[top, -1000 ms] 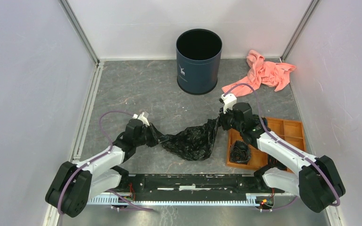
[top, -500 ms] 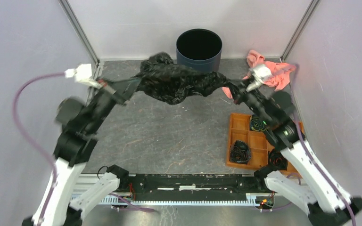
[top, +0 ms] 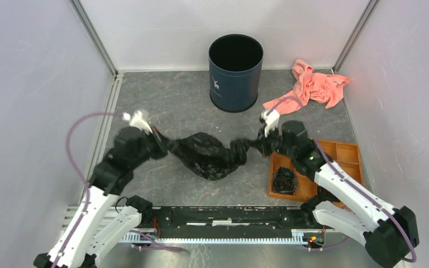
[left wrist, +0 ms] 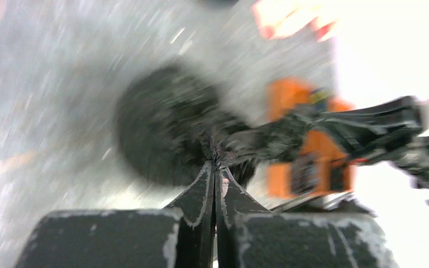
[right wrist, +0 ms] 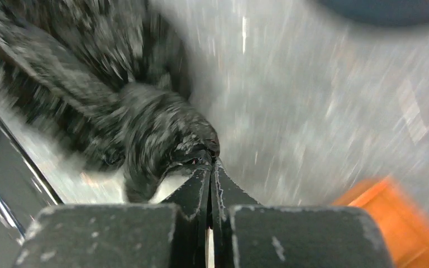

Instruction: Put the trash bags into the trash bin

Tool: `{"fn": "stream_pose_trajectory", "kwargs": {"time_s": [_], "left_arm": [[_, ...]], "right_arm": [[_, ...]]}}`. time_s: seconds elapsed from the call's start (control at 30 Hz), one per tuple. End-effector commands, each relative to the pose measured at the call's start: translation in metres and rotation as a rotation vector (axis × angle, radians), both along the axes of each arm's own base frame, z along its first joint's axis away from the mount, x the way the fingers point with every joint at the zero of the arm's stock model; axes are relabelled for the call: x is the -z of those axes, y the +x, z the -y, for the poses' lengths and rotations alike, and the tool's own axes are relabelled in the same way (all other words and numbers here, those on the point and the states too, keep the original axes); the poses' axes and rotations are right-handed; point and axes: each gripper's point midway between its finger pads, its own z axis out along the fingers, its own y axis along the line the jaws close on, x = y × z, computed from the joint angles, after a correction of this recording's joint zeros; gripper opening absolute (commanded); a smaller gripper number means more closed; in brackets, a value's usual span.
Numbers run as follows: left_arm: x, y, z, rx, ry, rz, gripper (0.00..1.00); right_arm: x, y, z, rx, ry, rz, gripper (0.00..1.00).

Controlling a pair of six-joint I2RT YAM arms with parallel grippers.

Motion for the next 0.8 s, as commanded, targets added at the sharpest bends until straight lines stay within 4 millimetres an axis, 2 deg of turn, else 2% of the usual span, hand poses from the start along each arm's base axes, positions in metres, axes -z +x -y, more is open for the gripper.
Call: {"fn": "stream_pose_trajectory", "kwargs": {"time_s": [0.0,0.03,0.07,0.1,0.13,0.27,0.3,0.37,0.47,0.53,0.67,0.77], "left_arm": [[-0.193,0.009,0.014,0.1,-0.133,0.456,0.02],[-0.207,0.009,0.011,0.09,-0.139,0.482,0.02],[-0.214,0.008,0.008,0.074,-0.146,0.499,0.02],[-0.212,0.008,0.005,0.051,-0.149,0.497,0.02],[-0.202,0.009,0.002,0.03,-0.145,0.479,0.02],[-0.13,0.008,-0.012,-0.044,-0.064,0.315,0.02],[-0.122,0.005,-0.014,-0.043,-0.051,0.301,0.02],[-0.127,0.001,-0.016,-0.035,-0.041,0.326,0.02],[-0.144,0.001,-0.018,-0.019,-0.016,0.359,0.02],[-0.152,0.004,-0.017,-0.013,0.0,0.36,0.02],[-0.16,0.005,-0.009,0.028,-0.009,0.376,0.02],[-0.162,0.004,-0.004,0.067,-0.017,0.385,0.02]], "right_arm": [[-0.198,0.025,-0.022,-0.056,0.222,0.425,0.03],[-0.21,0.021,-0.024,-0.074,0.251,0.452,0.06],[-0.212,0.017,-0.025,-0.085,0.274,0.464,0.1],[-0.205,0.013,-0.026,-0.093,0.288,0.456,0.12],[-0.191,0.012,-0.026,-0.094,0.297,0.443,0.12],[-0.088,0.001,-0.022,-0.08,0.224,0.233,0.13],[-0.076,-0.002,-0.02,-0.079,0.205,0.207,0.15],[-0.07,0.001,-0.011,-0.051,0.148,0.211,0.22],[-0.086,0.015,0.006,0.046,0.084,0.269,0.43],[-0.091,0.019,0.011,0.079,0.065,0.269,0.52],[-0.076,0.011,0.008,0.035,0.044,0.215,0.73],[-0.066,0.007,0.012,0.033,0.022,0.196,0.82]]}}
